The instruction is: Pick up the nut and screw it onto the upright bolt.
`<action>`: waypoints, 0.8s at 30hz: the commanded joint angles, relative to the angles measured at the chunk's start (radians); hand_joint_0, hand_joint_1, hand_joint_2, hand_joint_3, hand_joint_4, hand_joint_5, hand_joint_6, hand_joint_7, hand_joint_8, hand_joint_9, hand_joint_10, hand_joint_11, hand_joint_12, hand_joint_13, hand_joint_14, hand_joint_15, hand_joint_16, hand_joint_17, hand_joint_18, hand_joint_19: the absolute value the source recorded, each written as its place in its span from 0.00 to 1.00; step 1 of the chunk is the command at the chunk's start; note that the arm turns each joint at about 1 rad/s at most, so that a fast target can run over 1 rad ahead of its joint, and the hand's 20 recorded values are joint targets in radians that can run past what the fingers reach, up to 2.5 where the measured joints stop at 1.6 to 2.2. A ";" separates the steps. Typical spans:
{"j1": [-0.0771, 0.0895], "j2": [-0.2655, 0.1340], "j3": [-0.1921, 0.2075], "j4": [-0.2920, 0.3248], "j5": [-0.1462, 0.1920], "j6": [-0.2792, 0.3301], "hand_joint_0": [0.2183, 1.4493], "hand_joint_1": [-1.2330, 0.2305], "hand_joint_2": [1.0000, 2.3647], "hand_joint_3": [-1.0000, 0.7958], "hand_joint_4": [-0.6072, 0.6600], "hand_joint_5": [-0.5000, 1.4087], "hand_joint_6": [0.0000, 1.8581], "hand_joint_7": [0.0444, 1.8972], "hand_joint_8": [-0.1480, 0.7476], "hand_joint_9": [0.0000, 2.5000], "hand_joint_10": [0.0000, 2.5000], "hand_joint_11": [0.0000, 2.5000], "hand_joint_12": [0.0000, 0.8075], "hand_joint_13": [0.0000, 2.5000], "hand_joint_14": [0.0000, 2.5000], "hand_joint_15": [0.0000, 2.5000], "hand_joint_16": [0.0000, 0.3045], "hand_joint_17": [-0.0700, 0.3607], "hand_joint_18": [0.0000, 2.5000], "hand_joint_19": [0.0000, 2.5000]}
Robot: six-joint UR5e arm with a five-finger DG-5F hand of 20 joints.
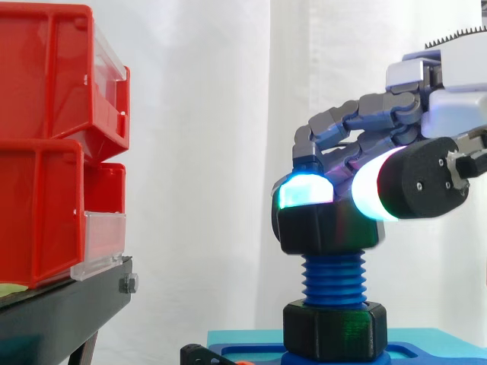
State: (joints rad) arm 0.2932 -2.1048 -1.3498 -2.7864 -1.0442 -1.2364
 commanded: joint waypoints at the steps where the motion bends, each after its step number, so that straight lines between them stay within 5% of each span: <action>1: -0.003 0.000 -0.014 0.002 -0.003 0.000 0.30 0.40 0.00 0.29 0.68 0.19 0.30 0.67 0.51 0.21 0.00 0.00 0.41 0.20 0.00 0.02 0.14 0.39 0.17 0.05; 7: -0.002 0.000 -0.051 0.071 -0.002 0.015 0.30 0.40 0.00 0.29 0.68 0.19 0.30 0.68 0.51 0.22 0.00 0.00 0.41 0.20 0.00 0.02 0.14 0.39 0.17 0.05; 24: -0.003 0.000 -0.051 0.076 -0.005 0.014 0.30 0.40 0.00 0.29 0.68 0.19 0.30 0.68 0.51 0.22 0.00 0.00 0.41 0.20 0.00 0.02 0.14 0.39 0.17 0.05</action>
State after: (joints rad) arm 0.2900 -2.1047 -1.4005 -2.7119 -1.0486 -1.2221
